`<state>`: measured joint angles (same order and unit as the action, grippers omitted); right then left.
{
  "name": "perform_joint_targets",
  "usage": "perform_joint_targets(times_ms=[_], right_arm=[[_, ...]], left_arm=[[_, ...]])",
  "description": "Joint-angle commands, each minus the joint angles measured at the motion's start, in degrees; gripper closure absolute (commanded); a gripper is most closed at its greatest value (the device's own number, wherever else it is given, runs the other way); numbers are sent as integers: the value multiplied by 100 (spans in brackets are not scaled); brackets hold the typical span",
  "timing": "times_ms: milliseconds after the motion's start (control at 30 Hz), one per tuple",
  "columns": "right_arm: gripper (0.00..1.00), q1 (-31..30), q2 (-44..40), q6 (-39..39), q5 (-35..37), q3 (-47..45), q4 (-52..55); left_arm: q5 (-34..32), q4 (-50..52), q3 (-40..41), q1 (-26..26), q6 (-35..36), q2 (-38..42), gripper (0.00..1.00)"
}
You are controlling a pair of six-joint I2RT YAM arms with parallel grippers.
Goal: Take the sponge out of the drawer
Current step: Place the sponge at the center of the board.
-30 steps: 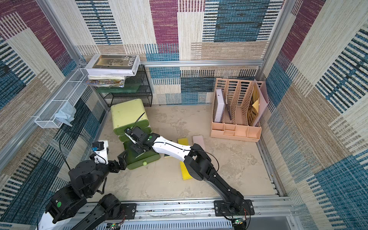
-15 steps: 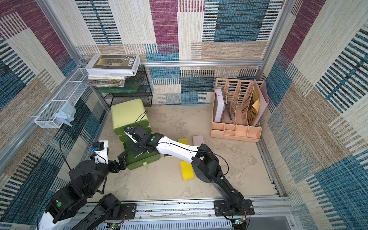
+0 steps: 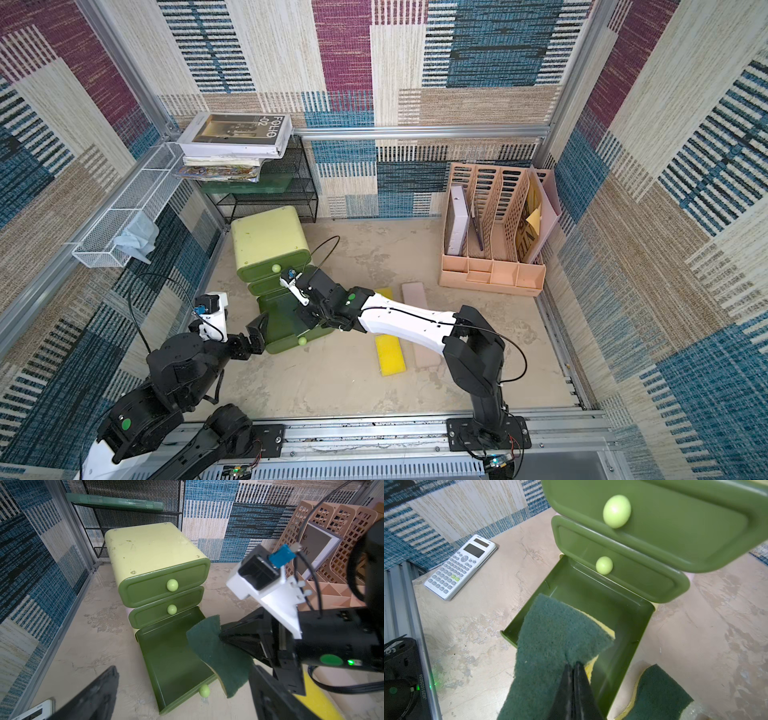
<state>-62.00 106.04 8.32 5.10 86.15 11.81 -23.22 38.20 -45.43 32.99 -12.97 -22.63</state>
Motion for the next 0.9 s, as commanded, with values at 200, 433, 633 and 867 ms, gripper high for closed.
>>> perform_joint_targets(times_ms=[200, 433, 633, 867], right_arm=[[100, 194, -1178, 570, -86, -1670, -745], [100, 491, -1701, 999, -30, -2695, -913], [100, 531, -2004, 1321, 43, -3268, -1003], [100, 540, -2026, 1669, 15, -3671, -1062]], left_arm=[[-95, -120, -10, 2, 16, -66, 0], [-103, -120, -10, -5, 23, -93, 0], [-103, -121, -16, -3, 23, -125, 0], [-95, -126, -10, -4, 15, -123, 0]])
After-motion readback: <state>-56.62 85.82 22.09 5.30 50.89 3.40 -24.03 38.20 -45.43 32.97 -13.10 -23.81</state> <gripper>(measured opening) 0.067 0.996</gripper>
